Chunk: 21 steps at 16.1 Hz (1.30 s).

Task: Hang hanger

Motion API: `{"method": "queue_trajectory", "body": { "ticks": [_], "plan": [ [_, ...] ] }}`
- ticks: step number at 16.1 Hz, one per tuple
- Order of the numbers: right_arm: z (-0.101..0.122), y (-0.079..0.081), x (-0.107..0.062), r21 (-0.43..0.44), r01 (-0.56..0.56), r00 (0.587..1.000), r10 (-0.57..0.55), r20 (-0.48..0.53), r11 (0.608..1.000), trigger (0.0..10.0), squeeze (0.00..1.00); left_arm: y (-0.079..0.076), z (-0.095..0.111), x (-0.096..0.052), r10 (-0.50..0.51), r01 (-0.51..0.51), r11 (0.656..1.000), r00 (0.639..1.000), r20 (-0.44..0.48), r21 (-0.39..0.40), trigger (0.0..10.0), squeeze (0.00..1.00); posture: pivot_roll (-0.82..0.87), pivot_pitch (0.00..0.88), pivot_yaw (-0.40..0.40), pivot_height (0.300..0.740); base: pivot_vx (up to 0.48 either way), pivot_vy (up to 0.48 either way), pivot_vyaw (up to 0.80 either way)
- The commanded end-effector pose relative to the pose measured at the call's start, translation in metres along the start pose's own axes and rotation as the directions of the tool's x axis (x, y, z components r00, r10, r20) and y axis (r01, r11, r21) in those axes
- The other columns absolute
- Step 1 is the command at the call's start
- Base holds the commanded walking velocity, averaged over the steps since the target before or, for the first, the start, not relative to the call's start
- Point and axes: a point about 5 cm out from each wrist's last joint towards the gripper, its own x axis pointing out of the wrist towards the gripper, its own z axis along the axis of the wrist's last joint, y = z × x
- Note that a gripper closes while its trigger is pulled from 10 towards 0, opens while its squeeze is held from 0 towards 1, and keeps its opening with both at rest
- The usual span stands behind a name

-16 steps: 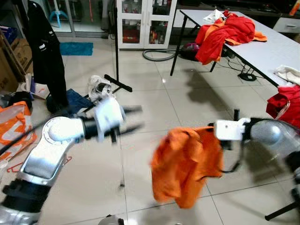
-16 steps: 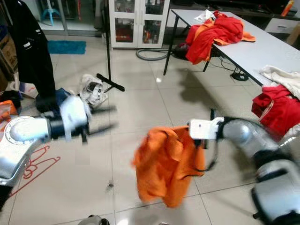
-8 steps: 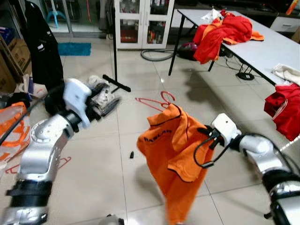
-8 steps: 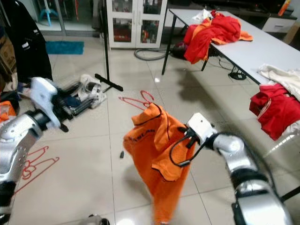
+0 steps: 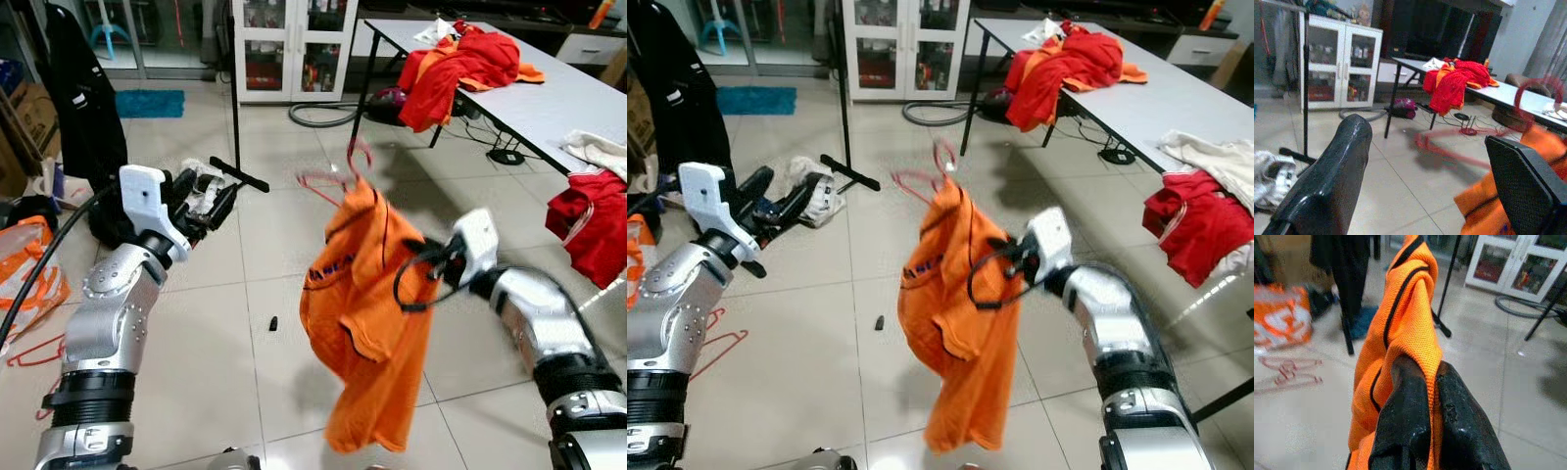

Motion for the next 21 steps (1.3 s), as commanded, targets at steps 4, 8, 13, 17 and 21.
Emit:
{"method": "queue_trajectory", "body": {
  "ticks": [4,8,13,17,21],
  "plan": [
    [0.04,0.007,-0.016,-0.057,-0.194,0.977,0.198,0.074,0.979,0.0,0.0,0.012,-0.027,-0.008,-0.114,0.125,0.99,0.981,-0.16,0.061,10.0,0.0,-0.03,0.0,-0.06,0.74,0.0,0.0,0.0],
    [0.058,0.011,-0.041,-0.167,-0.364,0.931,0.359,-0.063,0.916,0.0,0.0,0.02,-0.027,-0.017,-0.327,0.384,0.906,0.901,-0.284,0.177,10.0,0.0,-0.04,0.0,-0.046,0.74,0.0,0.0,0.0],
    [0.08,0.016,-0.048,-0.233,-0.379,0.925,0.377,-0.054,0.896,0.0,0.0,0.033,-0.034,-0.015,-0.307,0.301,0.951,0.914,-0.267,-0.062,10.0,0.0,-0.05,0.0,-0.035,0.74,0.0,0.0,0.0],
    [0.096,0.029,-0.054,-0.216,-0.431,0.899,0.436,-0.026,0.876,0.0,0.0,0.032,-0.056,-0.026,-0.316,0.309,0.948,0.886,-0.339,-0.077,10.0,0.0,-0.06,0.0,-0.039,0.74,0.0,0.0,0.0],
    [0.104,0.031,-0.055,-0.241,-0.44,0.894,0.448,-0.022,0.865,0.0,0.0,0.032,-0.079,-0.027,-0.256,0.145,0.95,0.869,-0.423,-0.278,10.0,0.0,-0.06,0.0,-0.036,0.74,0.0,0.0,0.0]
  ]
}}
